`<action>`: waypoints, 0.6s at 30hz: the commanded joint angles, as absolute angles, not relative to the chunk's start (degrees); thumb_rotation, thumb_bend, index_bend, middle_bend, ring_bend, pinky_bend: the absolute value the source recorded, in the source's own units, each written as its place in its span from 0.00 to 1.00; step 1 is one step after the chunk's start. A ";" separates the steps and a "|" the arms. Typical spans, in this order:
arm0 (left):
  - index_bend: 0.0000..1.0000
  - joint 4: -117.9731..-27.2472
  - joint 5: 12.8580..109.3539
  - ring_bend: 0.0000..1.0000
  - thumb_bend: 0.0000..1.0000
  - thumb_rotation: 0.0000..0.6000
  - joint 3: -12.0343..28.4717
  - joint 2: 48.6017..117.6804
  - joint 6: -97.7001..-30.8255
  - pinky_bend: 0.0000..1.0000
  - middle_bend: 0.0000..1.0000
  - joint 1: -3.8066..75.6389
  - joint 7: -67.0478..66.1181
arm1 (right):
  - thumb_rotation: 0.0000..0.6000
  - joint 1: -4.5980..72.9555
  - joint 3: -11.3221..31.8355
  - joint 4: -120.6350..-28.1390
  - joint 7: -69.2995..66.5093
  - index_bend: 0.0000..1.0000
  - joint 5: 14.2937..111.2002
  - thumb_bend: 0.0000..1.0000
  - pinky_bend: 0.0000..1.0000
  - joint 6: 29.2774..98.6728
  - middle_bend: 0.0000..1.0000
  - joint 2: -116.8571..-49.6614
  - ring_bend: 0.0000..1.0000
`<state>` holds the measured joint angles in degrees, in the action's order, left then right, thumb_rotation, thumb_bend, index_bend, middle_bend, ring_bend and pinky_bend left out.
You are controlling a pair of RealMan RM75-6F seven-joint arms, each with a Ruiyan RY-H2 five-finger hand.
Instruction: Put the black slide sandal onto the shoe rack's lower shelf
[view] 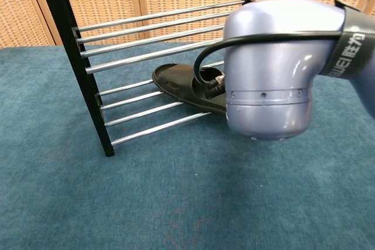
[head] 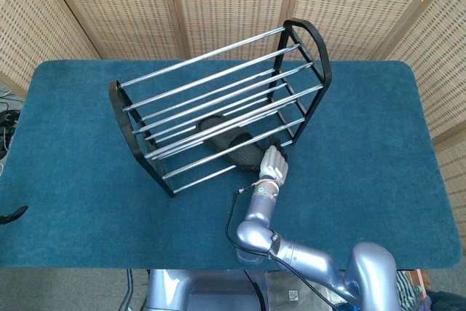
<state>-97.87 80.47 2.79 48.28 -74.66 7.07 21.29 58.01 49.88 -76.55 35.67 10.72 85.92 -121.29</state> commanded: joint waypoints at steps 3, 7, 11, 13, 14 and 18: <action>0.00 -97.98 80.50 0.00 0.21 1.00 2.78 48.27 -74.75 0.00 0.00 7.05 21.20 | 1.00 57.75 49.86 -77.25 35.61 0.00 11.01 0.00 0.00 86.19 0.00 -120.99 0.00; 0.00 -97.93 80.51 0.00 0.21 1.00 2.76 48.31 -74.81 0.00 0.00 7.03 21.15 | 1.00 57.13 49.58 -78.40 35.90 0.00 11.28 0.00 0.00 86.45 0.00 -120.27 0.00; 0.00 -98.01 80.75 0.00 0.21 1.00 2.68 48.38 -74.85 0.00 0.00 7.07 20.88 | 1.00 55.17 48.52 -81.70 36.78 0.00 11.11 0.00 0.00 85.30 0.00 -118.36 0.00; 0.00 -98.20 80.87 0.00 0.21 1.00 2.59 48.43 -74.90 0.00 0.00 7.06 20.45 | 1.00 53.75 47.87 -84.05 37.63 0.00 10.36 0.00 0.00 84.23 0.00 -116.92 0.00; 0.00 -98.29 80.88 0.00 0.21 1.00 2.57 48.44 -74.95 0.00 0.00 7.04 20.28 | 1.00 53.17 47.75 -85.21 37.96 0.00 9.71 0.00 0.00 83.56 0.00 -116.35 0.00; 0.00 -98.59 80.94 0.00 0.21 1.00 2.48 48.59 -75.09 0.00 0.00 7.02 19.47 | 1.00 51.30 47.28 -89.92 39.20 0.00 7.33 0.00 0.00 81.20 0.00 -113.82 0.00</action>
